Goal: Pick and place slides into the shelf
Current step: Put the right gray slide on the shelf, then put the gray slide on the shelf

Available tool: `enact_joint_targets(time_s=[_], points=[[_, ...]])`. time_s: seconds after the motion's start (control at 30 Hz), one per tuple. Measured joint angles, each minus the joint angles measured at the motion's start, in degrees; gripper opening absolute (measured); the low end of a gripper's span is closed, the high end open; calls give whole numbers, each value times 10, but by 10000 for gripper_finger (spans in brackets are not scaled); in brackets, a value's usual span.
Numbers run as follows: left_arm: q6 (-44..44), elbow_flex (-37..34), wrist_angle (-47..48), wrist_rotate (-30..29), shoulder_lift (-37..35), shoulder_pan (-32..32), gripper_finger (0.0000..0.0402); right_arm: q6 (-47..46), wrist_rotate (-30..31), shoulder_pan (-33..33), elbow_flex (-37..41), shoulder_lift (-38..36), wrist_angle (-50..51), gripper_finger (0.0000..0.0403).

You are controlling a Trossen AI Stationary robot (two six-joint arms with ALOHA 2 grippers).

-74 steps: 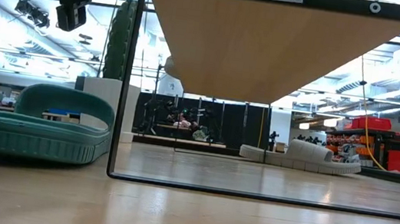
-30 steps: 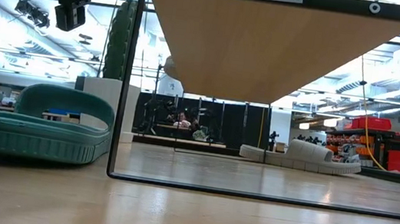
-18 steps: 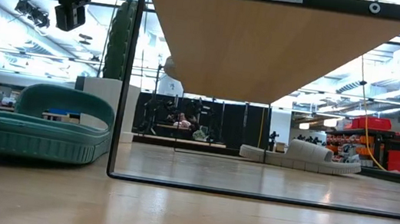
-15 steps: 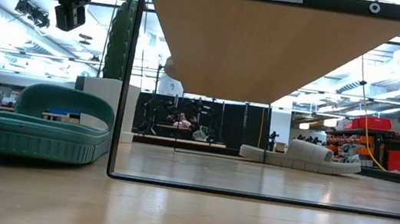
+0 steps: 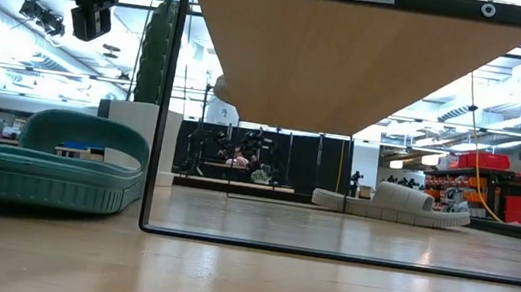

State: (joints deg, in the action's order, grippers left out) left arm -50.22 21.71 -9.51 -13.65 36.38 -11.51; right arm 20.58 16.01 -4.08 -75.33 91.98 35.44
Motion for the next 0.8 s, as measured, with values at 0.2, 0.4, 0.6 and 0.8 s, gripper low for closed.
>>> enact_joint_targets(time_s=[0.2,0.4,0.6,0.8], points=[[0,0,0,0,0,0,172,0,-12,1,0,0,0,126],[0,0,0,0,0,0,172,0,-14,7,0,0,3,155],[0,0,0,0,0,0,172,0,-15,19,-13,0,22,176],[5,0,1,0,0,0,172,-1,-15,27,-47,0,28,181]])
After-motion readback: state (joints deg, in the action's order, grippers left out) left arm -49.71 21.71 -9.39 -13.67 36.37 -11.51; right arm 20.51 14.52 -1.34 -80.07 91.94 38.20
